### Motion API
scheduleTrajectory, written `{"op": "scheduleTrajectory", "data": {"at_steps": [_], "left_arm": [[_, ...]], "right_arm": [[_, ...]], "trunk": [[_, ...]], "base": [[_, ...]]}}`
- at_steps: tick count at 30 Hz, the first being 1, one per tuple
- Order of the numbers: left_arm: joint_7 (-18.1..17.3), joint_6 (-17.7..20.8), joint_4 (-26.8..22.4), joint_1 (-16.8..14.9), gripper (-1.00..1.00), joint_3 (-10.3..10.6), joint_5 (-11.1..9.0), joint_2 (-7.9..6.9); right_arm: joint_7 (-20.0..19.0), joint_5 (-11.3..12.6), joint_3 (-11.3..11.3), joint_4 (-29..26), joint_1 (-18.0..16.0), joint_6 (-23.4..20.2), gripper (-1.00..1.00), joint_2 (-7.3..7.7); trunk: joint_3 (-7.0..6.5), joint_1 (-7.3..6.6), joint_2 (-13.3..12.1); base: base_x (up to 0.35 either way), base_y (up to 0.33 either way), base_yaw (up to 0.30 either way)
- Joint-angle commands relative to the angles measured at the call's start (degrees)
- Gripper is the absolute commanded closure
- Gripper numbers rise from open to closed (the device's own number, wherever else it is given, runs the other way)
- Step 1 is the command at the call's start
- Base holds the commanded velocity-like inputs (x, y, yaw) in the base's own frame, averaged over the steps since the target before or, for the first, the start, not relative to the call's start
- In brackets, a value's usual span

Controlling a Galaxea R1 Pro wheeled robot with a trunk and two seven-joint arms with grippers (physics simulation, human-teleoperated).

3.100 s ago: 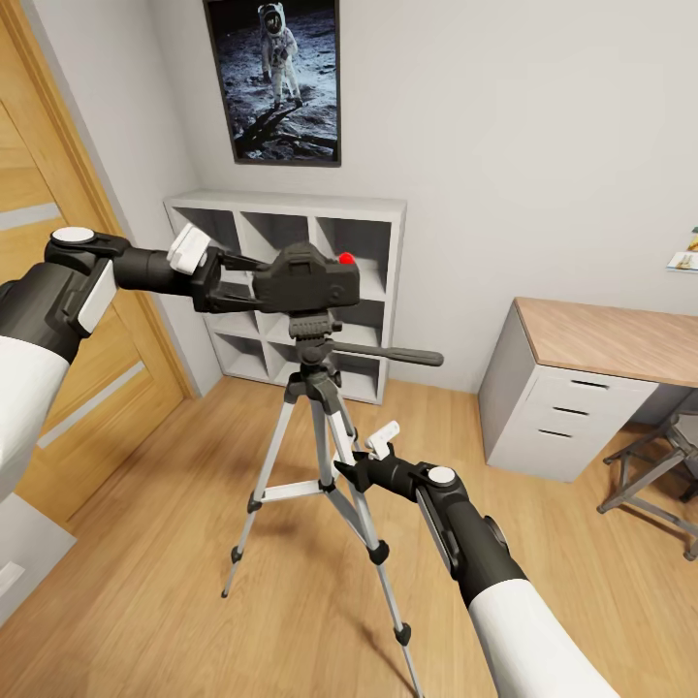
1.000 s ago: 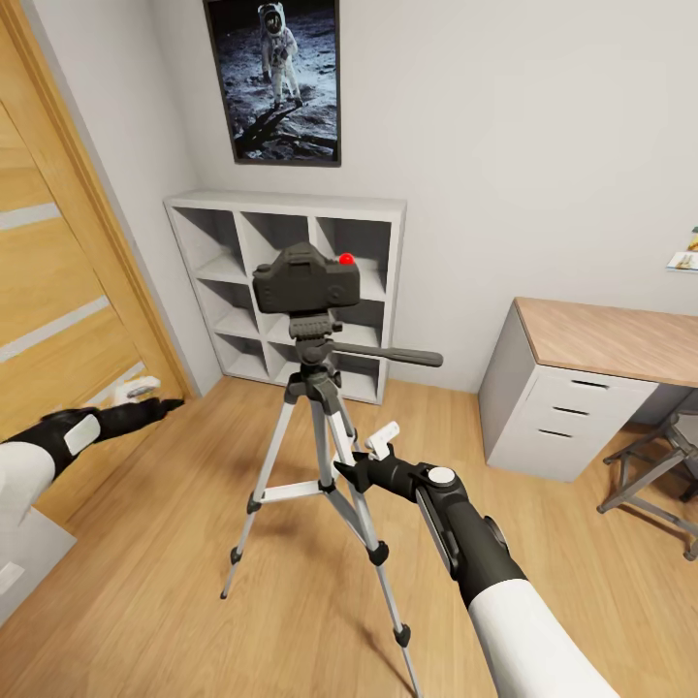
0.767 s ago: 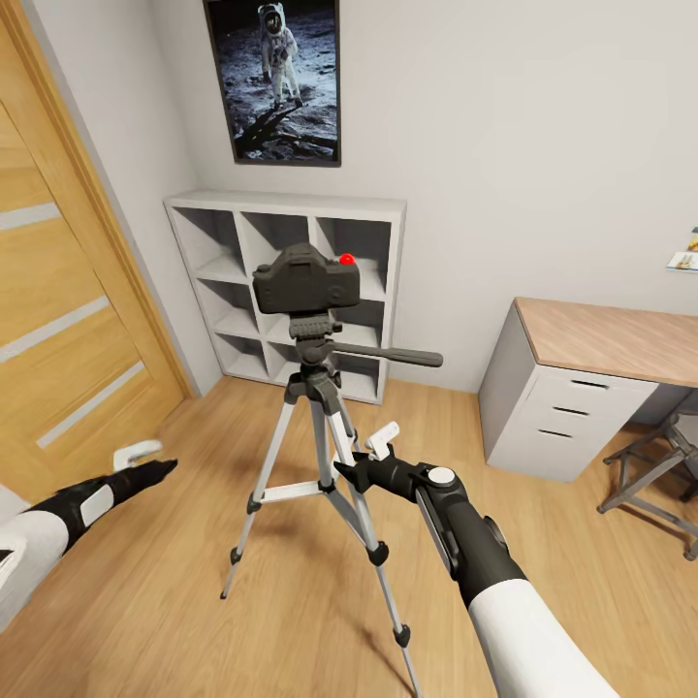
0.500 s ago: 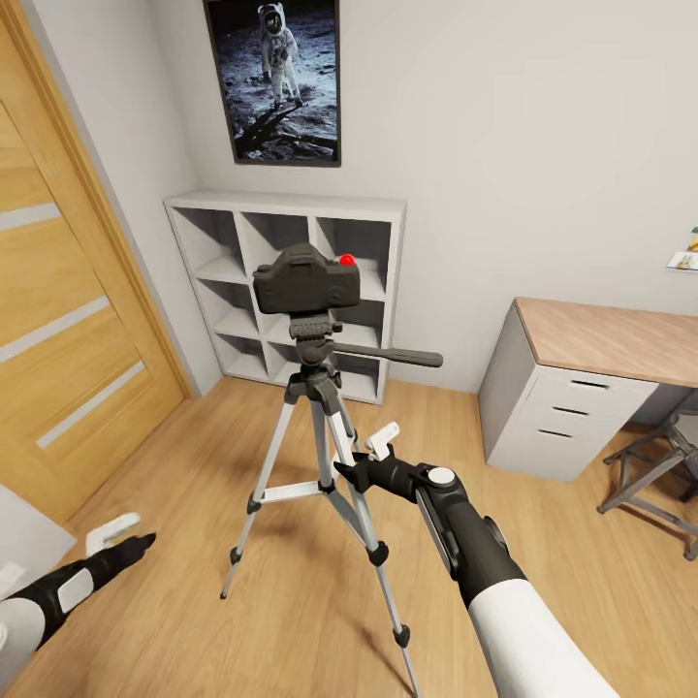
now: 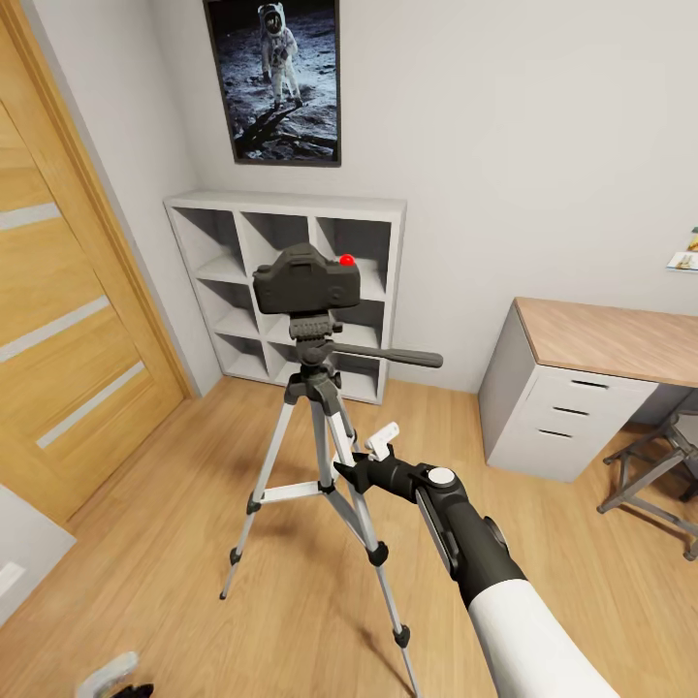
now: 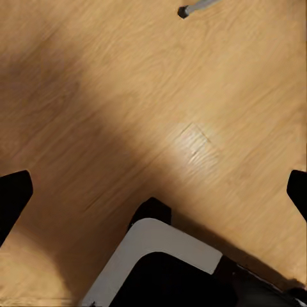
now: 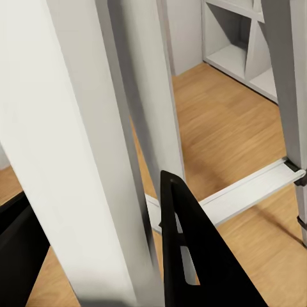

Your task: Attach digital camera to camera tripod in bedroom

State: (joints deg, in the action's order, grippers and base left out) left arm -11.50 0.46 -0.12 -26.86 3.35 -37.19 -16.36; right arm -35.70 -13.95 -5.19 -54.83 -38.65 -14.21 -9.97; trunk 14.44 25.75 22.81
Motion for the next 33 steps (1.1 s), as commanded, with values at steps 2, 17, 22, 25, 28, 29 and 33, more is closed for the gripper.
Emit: {"op": "scheduleTrajectory", "data": {"at_steps": [2,17,22,25,28,29,33], "left_arm": [[0.40,0.23,0.03,2.40,-1.00,0.37,-0.45,1.61],[11.09,0.23,0.12,12.77,-1.00,0.43,-0.42,7.51],[11.29,-0.19,0.12,13.16,-1.00,0.43,-0.43,7.68],[11.31,-0.41,0.07,13.35,-1.00,0.43,-0.43,7.66],[11.32,-0.59,0.05,13.43,-1.00,0.43,-0.43,7.66],[11.32,-0.62,0.05,13.44,-1.00,0.43,-0.43,7.64],[11.32,-0.73,0.04,13.46,-1.00,0.43,-0.43,7.59]], "right_arm": [[-0.33,-0.55,0.00,-0.03,-0.04,-0.40,1.00,-0.03],[-0.31,-0.55,0.00,-0.03,-0.03,-0.53,1.00,-0.03],[-0.27,-0.58,0.00,-0.08,-0.03,-0.55,1.00,-0.03],[-0.26,-0.63,0.00,-0.09,-0.04,-0.60,1.00,-0.03],[-0.25,-0.64,0.00,-0.13,-0.04,-0.76,1.00,-0.03],[-0.25,-0.62,0.00,-0.14,-0.04,-0.79,1.00,-0.03],[-0.25,-0.67,0.00,-0.16,-0.04,-0.93,1.00,-0.03]], "trunk": [[0.10,0.03,0.10],[0.10,0.03,0.10],[0.10,0.03,0.10],[0.10,0.03,0.10],[0.10,0.03,0.10],[0.10,0.03,0.10],[0.10,0.03,0.10]], "base": [[0.000,0.000,0.000],[0.000,0.000,0.000],[0.000,0.000,0.000],[0.000,0.000,0.000],[0.000,0.000,0.000],[0.000,0.000,0.000],[0.000,0.000,0.000]]}}
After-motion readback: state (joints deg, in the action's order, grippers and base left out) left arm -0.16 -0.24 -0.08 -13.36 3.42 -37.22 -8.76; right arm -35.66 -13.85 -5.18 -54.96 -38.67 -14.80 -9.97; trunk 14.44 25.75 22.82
